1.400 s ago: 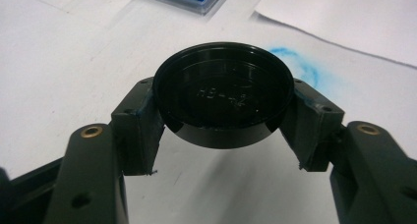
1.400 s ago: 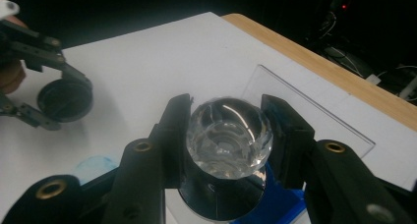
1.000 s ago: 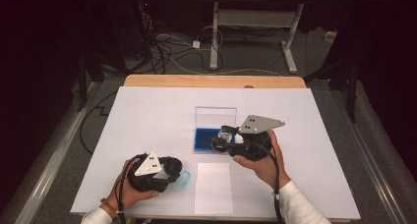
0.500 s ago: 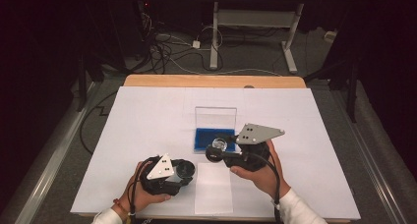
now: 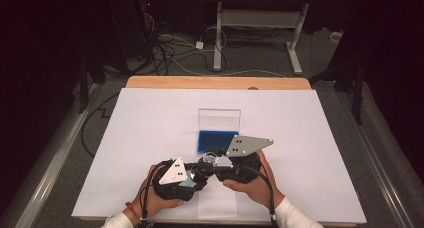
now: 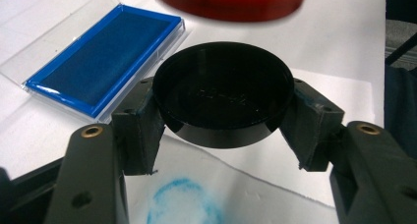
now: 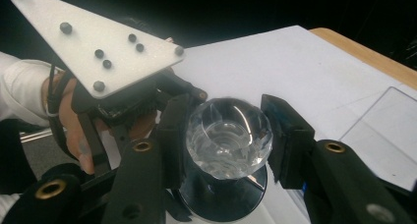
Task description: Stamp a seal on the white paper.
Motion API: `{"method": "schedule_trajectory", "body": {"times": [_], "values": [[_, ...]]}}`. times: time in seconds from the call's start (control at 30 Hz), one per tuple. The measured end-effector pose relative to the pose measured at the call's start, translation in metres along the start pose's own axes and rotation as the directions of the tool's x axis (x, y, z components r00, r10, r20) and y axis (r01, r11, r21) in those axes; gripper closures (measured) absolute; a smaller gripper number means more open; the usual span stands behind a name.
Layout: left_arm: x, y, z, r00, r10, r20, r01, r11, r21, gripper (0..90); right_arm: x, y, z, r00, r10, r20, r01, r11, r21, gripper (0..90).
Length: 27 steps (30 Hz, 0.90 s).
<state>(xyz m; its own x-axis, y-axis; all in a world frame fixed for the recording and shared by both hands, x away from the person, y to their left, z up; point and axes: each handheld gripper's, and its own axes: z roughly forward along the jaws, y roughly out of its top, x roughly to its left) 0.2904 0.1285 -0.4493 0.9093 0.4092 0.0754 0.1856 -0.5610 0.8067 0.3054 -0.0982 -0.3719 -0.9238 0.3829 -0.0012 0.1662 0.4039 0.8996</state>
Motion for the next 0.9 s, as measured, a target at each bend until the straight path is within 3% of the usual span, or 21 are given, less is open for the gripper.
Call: {"method": "schedule_trajectory", "body": {"times": [0.57,0.9], "values": [[-0.0015,0.0045,0.0035,1.0000,0.008,0.000,-0.008,0.9999,-0.007,36.6,0.0034,-0.0032,0.0067,0.9999,-0.008,-0.014,0.008,1.000,0.021,57.3],[0.0008,-0.0013,0.0067,0.9993,0.035,-0.012,-0.035,0.9986,0.040,36.6,0.0032,-0.0046,0.0066,0.9998,-0.020,0.005,0.020,0.999,0.034,57.3]]}}
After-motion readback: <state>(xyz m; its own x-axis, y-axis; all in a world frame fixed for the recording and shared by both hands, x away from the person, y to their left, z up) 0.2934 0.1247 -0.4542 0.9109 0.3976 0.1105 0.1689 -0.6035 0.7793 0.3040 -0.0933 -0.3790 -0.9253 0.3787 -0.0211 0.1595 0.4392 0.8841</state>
